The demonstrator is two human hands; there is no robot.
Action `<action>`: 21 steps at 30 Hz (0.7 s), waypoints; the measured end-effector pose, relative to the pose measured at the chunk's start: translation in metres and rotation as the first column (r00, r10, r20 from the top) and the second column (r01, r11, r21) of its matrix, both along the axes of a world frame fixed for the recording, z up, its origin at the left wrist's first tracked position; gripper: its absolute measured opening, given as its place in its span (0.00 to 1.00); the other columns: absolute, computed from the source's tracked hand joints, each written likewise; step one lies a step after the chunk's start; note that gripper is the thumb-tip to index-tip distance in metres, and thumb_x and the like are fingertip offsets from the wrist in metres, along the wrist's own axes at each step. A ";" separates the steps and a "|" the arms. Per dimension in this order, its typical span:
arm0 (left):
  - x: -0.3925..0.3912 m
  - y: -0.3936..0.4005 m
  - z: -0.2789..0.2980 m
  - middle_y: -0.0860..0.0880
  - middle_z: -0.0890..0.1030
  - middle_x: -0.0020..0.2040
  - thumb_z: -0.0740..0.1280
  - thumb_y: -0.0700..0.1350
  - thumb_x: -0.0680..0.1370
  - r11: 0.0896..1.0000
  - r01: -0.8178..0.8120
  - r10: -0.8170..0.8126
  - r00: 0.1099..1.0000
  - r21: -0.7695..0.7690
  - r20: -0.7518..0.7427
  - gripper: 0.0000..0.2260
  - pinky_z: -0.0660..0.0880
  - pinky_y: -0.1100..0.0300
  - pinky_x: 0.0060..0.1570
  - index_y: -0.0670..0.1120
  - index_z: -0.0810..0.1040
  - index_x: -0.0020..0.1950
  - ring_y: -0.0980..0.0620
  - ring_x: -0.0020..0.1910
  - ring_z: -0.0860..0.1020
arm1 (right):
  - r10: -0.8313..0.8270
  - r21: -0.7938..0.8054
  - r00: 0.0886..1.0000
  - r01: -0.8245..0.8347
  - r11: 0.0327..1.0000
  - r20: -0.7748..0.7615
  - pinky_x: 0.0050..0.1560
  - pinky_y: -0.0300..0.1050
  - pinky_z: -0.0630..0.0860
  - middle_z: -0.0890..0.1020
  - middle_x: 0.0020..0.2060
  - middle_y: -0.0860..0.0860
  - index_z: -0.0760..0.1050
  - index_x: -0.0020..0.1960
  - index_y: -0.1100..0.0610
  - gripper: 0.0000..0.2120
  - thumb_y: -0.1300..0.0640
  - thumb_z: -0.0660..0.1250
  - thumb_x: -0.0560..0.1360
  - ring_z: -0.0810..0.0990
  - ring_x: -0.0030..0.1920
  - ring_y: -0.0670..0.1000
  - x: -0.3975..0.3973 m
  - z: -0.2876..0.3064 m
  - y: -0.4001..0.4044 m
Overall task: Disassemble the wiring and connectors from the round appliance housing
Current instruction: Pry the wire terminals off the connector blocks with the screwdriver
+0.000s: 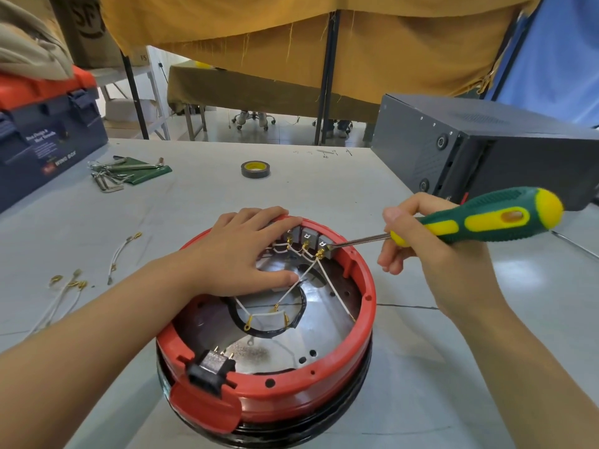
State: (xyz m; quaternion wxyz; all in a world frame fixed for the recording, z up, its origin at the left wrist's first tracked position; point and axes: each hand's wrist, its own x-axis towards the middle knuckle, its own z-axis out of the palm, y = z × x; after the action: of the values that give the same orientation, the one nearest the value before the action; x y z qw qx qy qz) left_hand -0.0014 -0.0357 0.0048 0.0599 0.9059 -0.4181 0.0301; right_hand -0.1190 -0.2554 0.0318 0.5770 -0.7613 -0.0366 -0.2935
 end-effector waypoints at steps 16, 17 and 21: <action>-0.002 -0.001 0.002 0.59 0.53 0.75 0.47 0.74 0.66 1.000 -0.006 0.006 1.000 0.003 -0.008 0.39 0.53 0.53 0.71 0.63 0.48 0.75 0.55 0.73 0.53 | -0.100 -0.098 0.994 0.103 0.990 0.031 0.29 0.34 0.72 0.80 0.26 0.51 0.71 0.32 0.54 0.11 0.53 0.64 0.72 0.76 0.24 0.48 0.005 -0.001 -0.004; -0.002 0.000 0.002 0.59 0.53 0.75 0.46 0.74 0.66 1.000 -0.005 0.005 1.000 0.004 -0.005 0.39 0.53 0.53 0.70 0.62 0.48 0.75 0.55 0.73 0.53 | -0.101 -0.075 0.994 0.103 0.992 0.034 0.28 0.34 0.72 0.80 0.25 0.52 0.71 0.31 0.54 0.12 0.53 0.64 0.72 0.76 0.23 0.49 0.006 -0.001 -0.003; -0.002 -0.001 0.002 0.59 0.53 0.75 0.46 0.74 0.66 1.000 -0.007 0.007 1.000 0.005 -0.003 0.39 0.53 0.53 0.70 0.63 0.48 0.75 0.55 0.73 0.53 | -0.104 0.035 0.994 0.103 0.994 0.027 0.26 0.37 0.71 0.78 0.23 0.54 0.71 0.29 0.54 0.12 0.54 0.64 0.71 0.74 0.22 0.51 0.013 -0.004 -0.004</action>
State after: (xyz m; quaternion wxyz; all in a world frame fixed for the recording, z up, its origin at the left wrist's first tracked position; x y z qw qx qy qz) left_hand -0.0038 -0.0362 0.0070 0.0584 0.9075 -0.4150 0.0278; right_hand -0.1063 -0.2598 0.0283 0.5733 -0.7479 -0.0007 -0.3346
